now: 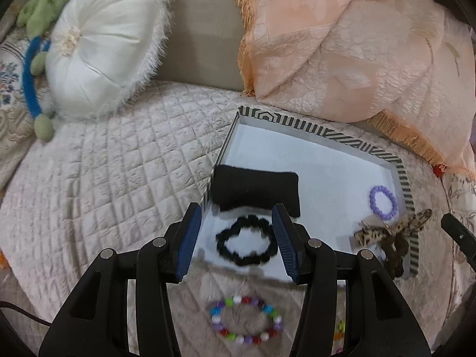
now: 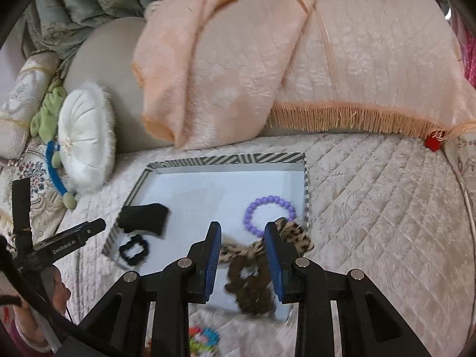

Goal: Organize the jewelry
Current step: 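Withdraw both tools from the tray toward the red bow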

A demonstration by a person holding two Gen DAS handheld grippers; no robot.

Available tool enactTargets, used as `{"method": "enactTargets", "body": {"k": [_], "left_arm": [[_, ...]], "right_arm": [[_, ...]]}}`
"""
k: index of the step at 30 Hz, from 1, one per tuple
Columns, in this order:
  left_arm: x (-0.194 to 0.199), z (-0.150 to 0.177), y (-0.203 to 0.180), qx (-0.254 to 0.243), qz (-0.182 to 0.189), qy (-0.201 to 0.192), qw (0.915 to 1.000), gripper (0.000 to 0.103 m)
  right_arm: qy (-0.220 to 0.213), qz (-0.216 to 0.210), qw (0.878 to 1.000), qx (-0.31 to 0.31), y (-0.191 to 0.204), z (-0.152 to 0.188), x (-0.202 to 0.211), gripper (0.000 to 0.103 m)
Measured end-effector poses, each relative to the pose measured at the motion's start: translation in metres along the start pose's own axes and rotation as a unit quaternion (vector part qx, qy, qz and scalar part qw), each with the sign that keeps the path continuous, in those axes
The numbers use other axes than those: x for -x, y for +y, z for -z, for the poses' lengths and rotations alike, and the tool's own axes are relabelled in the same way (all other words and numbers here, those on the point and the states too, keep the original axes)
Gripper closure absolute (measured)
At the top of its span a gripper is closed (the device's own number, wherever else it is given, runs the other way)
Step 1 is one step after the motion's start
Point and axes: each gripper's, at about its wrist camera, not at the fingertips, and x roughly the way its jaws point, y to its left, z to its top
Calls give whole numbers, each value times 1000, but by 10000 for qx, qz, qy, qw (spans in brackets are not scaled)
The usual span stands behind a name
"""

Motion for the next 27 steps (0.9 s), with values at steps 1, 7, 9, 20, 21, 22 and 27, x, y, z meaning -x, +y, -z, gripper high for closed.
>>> {"method": "enactTargets", "body": {"k": [1, 7, 9, 20, 21, 22, 27], "left_arm": [[7, 5, -2, -33, -9, -46, 10000, 54], [40, 32, -5, -108, -92, -210, 9997, 54], [50, 41, -6, -160, -123, -273, 9994, 54], [90, 84, -15, -279, -98, -396, 9988, 54], [93, 87, -16, -291, -105, -414, 9987, 54], [96, 89, -17, -308, -115, -435, 9985, 54], [108, 99, -19, -349, -90, -494, 9981, 54]], "right_arm": [[-18, -1, 10000, 28, 6, 6, 7, 75], [-50, 42, 9999, 79, 27, 33, 26, 75], [-56, 105, 9998, 130, 33, 45, 34, 75], [-51, -10, 9999, 146, 46, 83, 71, 69], [-61, 1, 9999, 161, 47, 84, 74, 68], [-70, 11, 9998, 170, 47, 86, 77, 68], [-60, 15, 9997, 225, 51, 93, 87, 68]]}}
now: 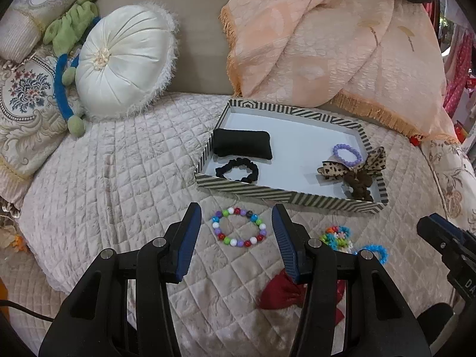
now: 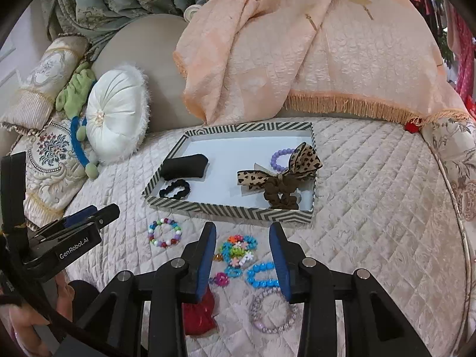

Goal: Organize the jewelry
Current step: 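Withdraw both tools from the tray toward the red bow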

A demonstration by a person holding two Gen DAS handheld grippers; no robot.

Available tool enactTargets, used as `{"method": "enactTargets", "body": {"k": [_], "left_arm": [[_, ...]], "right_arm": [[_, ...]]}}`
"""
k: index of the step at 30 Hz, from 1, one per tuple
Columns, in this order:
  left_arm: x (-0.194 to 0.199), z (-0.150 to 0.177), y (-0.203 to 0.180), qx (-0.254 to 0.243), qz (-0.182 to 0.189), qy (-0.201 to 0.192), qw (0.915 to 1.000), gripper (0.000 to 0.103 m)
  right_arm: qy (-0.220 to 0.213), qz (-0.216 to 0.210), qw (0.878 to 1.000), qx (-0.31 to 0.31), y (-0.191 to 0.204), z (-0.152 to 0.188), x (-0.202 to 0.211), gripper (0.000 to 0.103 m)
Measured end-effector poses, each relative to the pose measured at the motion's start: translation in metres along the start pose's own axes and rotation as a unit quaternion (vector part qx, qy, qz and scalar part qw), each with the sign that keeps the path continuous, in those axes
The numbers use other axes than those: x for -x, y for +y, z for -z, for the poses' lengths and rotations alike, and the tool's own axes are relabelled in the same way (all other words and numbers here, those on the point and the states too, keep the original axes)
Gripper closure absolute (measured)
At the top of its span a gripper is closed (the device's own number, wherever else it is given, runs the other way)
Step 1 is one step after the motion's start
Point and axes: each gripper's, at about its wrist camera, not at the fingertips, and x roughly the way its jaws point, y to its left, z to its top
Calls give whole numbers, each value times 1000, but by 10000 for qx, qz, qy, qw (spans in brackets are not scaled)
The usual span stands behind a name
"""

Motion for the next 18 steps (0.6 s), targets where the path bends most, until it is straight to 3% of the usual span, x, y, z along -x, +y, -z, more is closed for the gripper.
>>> {"method": "enactTargets", "body": {"k": [18], "left_arm": [[24, 11, -6, -116, 107, -56, 9999, 54]], "right_arm": [[-28, 89, 9999, 129, 7, 9, 21, 66]]}}
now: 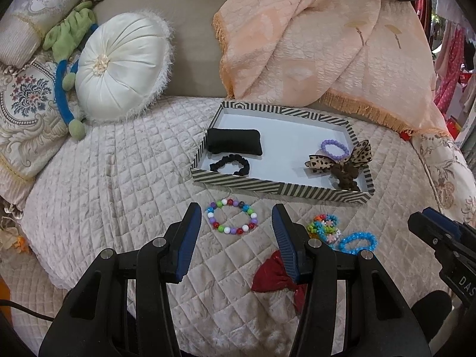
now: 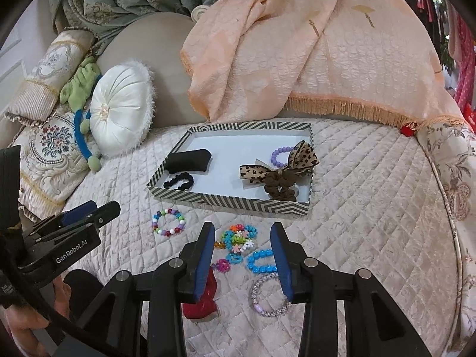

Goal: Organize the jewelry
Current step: 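Withdraw both tools from the tray toward the red bow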

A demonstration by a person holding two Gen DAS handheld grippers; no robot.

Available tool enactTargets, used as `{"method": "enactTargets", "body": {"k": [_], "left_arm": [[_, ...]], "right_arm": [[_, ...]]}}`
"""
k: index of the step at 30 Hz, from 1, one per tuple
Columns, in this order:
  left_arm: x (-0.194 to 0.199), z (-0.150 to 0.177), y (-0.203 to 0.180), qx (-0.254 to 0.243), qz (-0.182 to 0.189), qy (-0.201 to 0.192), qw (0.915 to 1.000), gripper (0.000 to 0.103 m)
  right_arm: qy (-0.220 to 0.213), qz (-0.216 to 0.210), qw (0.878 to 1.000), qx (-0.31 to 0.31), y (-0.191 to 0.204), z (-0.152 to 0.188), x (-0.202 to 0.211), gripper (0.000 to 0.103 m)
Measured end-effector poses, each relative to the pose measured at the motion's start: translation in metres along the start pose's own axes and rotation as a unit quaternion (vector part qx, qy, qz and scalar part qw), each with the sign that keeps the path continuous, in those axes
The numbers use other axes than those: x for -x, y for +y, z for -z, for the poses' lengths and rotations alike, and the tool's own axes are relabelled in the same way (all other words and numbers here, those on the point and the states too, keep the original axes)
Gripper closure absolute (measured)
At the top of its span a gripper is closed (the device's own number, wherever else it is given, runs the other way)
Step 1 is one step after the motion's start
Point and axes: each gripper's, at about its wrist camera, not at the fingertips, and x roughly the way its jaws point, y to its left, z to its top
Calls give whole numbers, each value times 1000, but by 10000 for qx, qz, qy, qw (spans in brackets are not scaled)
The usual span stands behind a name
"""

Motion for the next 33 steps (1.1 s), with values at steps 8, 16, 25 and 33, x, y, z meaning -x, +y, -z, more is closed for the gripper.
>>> {"method": "enactTargets", "body": {"k": [8, 16, 25, 33], "left_arm": [[1, 6, -4, -6, 430, 308, 9986, 54], [2, 10, -10, -68, 450, 344, 9984, 54], [-2, 15, -12, -77, 420, 449, 9981, 54], [-8, 20, -10, 49, 571, 652, 9962, 54]], "right_arm": [[-2, 3, 10000, -35, -8, 2, 7, 64], [71, -5, 10000, 21, -8, 3, 5, 58], [198, -37, 9998, 8, -10, 8, -2, 51], [342, -17, 9994, -23, -18, 11, -11, 48]]}}
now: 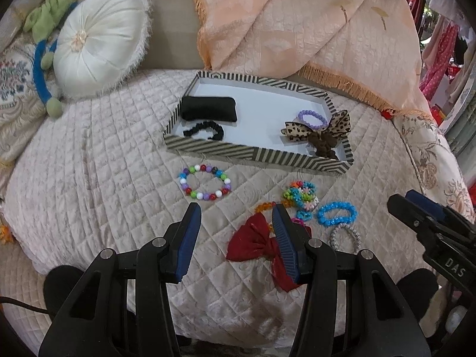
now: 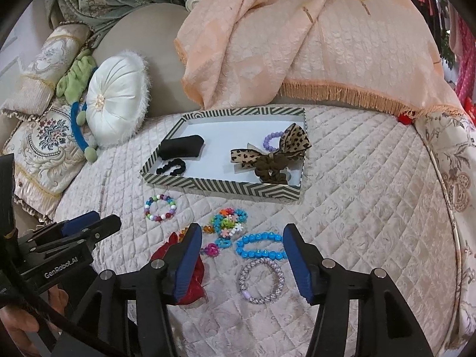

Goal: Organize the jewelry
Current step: 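Withdraw both tools from the tray toward the red bow, then lower left tool to red velvet bow while right tool lowers to blue bead bracelet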

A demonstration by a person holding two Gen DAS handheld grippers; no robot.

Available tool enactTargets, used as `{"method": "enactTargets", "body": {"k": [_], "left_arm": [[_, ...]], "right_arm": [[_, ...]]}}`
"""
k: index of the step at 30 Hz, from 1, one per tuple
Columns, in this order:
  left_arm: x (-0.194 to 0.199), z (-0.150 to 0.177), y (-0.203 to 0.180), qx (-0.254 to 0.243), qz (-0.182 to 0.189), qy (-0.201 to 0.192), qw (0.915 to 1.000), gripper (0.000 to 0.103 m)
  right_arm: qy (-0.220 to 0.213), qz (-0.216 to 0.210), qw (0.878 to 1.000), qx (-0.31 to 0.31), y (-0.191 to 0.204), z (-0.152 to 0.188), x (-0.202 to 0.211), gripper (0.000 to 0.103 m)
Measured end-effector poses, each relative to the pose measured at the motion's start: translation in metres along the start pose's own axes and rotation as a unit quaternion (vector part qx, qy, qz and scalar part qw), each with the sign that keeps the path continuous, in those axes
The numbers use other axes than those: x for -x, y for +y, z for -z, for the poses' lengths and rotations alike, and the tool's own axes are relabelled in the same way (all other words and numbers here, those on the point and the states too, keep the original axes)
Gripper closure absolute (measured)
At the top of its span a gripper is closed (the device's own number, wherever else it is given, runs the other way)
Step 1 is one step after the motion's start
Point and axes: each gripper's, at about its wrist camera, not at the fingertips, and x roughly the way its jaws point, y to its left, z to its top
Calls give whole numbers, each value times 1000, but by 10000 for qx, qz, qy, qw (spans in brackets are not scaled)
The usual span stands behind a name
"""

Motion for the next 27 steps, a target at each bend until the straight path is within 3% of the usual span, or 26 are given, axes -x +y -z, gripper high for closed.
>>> {"method": "enactTargets", "body": {"k": [5, 9, 17, 24, 27], "left_arm": [[-14, 4, 17, 568, 548, 558, 9953, 50], [-33, 11, 29, 1206, 921, 998, 9834, 43], [-67, 26, 20, 1553, 963, 1484, 9719, 42], [-88, 23, 12, 1892, 829, 1518, 9666, 42], [-99, 24, 6, 1854, 728, 1672, 9656, 42]], "right_arm": [[154, -82, 9998, 78, -4, 2, -12, 46], [376, -217, 9990, 112, -11, 5, -33, 46], [752, -15, 9971, 94, -42, 14, -67, 46], [900, -322, 9953, -184, -60, 14, -86, 46], [937, -332, 9950, 33, -57, 12, -92, 46]]}}
